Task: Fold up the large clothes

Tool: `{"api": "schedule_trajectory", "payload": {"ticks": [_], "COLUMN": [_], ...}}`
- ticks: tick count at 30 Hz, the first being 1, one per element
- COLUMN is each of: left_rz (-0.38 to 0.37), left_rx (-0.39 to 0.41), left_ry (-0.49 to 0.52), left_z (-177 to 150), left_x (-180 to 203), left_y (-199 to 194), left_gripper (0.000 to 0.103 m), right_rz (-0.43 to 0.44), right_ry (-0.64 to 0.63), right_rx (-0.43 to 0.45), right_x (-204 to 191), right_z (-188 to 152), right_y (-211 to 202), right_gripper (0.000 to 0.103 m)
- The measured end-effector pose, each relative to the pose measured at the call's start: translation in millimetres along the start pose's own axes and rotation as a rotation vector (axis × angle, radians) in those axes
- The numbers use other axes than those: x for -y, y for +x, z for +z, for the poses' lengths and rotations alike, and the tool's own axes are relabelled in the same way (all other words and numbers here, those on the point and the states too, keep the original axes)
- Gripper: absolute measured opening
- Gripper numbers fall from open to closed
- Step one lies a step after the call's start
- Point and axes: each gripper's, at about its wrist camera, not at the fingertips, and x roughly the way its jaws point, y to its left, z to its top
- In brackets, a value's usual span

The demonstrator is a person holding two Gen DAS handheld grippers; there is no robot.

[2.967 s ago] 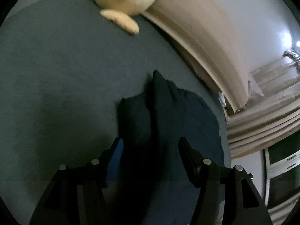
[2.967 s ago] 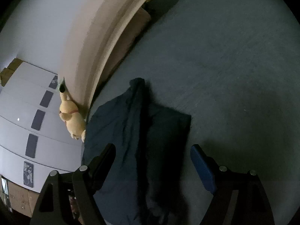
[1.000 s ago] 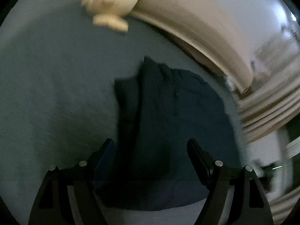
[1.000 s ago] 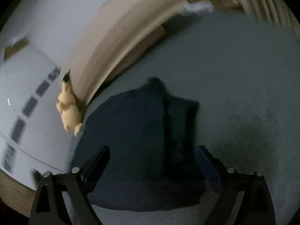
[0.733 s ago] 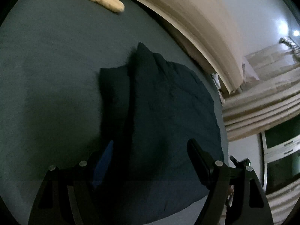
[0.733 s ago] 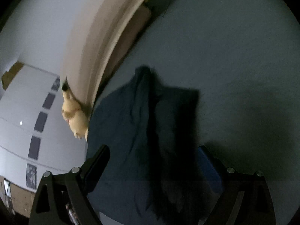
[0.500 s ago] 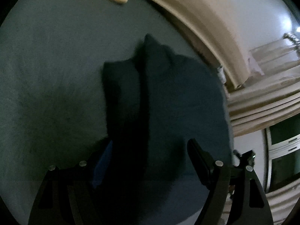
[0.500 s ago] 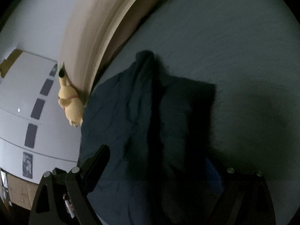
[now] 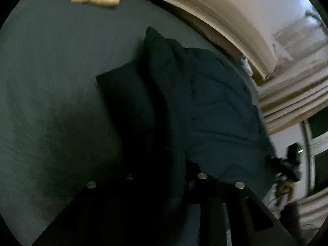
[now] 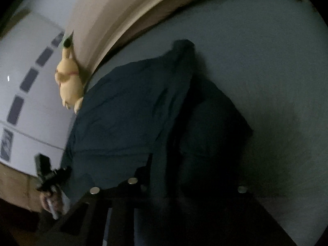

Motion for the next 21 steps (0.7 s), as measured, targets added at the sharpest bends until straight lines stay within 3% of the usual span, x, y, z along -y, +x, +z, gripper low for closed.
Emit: {"api": "schedule_trajectory", "payload": {"ticks": [12,17,21], "left_rz": [0.034,0.006,-0.001], "left_rx": [0.239,0.345,0.392], "left_ry": [0.188,0.257,0.285], "left_z": [10.6,-18.7,-43.6], "left_x": [87.1,116.2,125.9], "left_y": [-124.2,-181.8,-198.9], "left_gripper": [0.015,0.015,0.015], "right_rz": [0.000,0.027,0.045], "right_ry": [-0.274,-0.327,-0.346], "right_rx": [0.187,0.264,0.308], "right_x": [-121.3,-140.7,-140.5], "right_z": [17.5,-7.6,-35.8], "right_y": [-121.7,-173.3,-196.9], "right_gripper": [0.017,0.017,0.017]}}
